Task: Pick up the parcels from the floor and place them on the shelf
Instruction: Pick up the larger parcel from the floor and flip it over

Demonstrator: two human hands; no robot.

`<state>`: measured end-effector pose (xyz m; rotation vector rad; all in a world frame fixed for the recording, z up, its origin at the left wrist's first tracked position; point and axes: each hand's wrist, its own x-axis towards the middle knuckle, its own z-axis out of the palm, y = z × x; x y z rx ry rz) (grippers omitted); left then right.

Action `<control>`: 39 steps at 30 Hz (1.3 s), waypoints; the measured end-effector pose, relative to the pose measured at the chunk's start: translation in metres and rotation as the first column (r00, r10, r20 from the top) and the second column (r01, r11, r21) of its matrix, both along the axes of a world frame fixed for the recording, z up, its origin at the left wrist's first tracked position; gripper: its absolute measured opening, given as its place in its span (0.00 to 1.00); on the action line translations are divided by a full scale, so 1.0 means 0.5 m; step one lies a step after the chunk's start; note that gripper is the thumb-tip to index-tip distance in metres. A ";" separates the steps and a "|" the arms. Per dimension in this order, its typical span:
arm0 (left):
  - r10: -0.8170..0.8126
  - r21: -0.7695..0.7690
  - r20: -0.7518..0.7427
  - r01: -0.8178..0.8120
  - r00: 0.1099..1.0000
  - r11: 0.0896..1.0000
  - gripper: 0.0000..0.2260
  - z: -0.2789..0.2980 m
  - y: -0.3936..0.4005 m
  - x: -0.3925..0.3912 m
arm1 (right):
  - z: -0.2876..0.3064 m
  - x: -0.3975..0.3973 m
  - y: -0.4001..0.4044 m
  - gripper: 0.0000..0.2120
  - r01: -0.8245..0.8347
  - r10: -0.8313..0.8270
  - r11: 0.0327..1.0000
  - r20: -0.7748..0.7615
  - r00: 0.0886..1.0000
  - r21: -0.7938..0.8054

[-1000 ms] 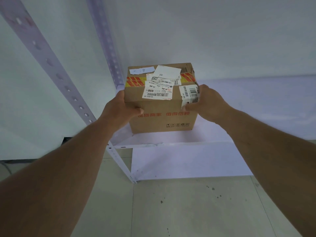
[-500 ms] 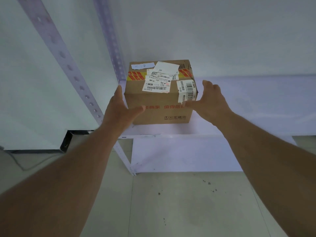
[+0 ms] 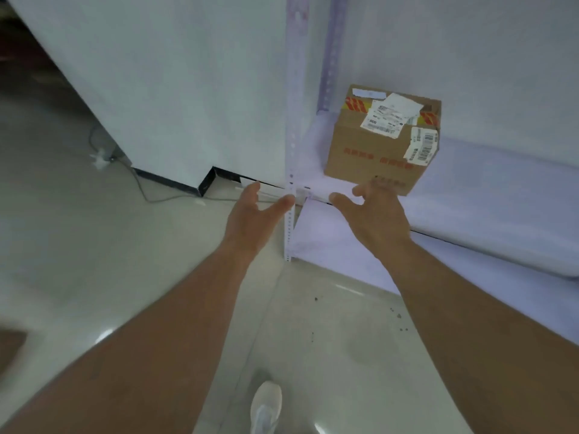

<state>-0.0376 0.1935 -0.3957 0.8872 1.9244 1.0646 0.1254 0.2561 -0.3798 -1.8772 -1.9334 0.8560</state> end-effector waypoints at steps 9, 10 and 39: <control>0.344 -0.037 0.022 -0.343 0.939 0.939 0.34 0.039 -0.291 -0.197 | 0.016 -0.271 -0.174 0.25 -0.335 0.333 0.942 -0.044 0.942 -0.035; 0.381 -0.036 0.021 -0.380 0.924 0.924 0.34 0.040 -0.322 -0.221 | 0.015 -0.303 -0.195 0.24 -0.366 0.364 0.930 -0.054 0.930 -0.039; 0.833 -0.090 0.018 -0.829 0.552 0.552 0.34 -0.026 -1.025 -0.944 | -0.034 -1.195 -0.816 0.18 -0.812 0.808 0.570 -0.092 0.582 -0.124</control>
